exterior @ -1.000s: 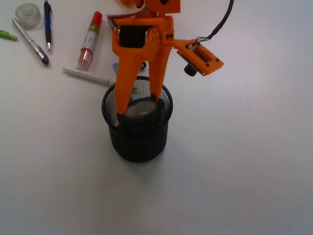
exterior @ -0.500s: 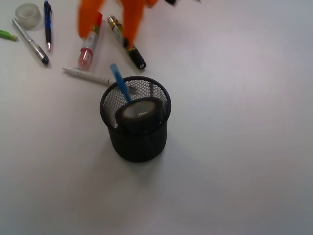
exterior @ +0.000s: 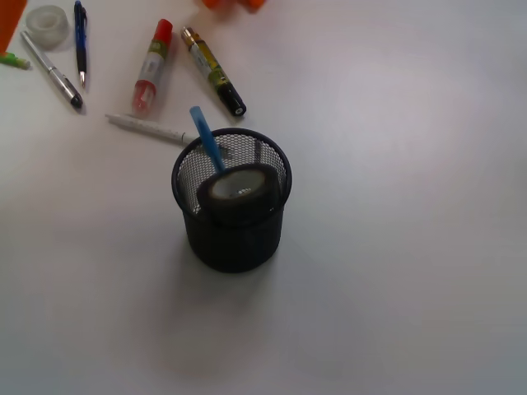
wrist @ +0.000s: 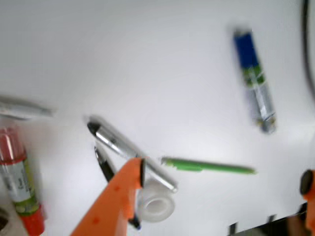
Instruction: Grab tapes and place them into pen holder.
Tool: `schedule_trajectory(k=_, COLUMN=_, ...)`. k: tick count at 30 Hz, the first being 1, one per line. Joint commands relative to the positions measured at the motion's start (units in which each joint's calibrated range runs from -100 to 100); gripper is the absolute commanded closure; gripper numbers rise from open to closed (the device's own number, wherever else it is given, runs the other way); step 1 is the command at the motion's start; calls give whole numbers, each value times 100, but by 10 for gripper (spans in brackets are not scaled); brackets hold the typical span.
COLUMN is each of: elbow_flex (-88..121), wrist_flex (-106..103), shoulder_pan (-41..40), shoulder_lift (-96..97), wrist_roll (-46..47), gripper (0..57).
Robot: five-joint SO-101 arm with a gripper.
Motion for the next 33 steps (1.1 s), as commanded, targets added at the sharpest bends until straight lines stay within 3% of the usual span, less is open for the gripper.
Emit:
schedule_trajectory(k=1, elbow_flex=1281, wrist_flex=86, shoulder_pan=693, shoulder_lift=-290, wrist_roll=-410, gripper=223)
schedule_trajectory(k=11, elbow_flex=3011, wrist_flex=86, shoulder_pan=1239, shoulder_lift=-299, wrist_roll=-1021, gripper=223)
schedule_trajectory(k=25, elbow_flex=3808, wrist_flex=86, shoulder_pan=2630, shoulder_lift=-1378, wrist_roll=-581, gripper=224)
schedule_trajectory(k=33, elbow_flex=4306, wrist_flex=42, shoulder_pan=2600, shoulder_lift=-1514, wrist_roll=-576, gripper=224)
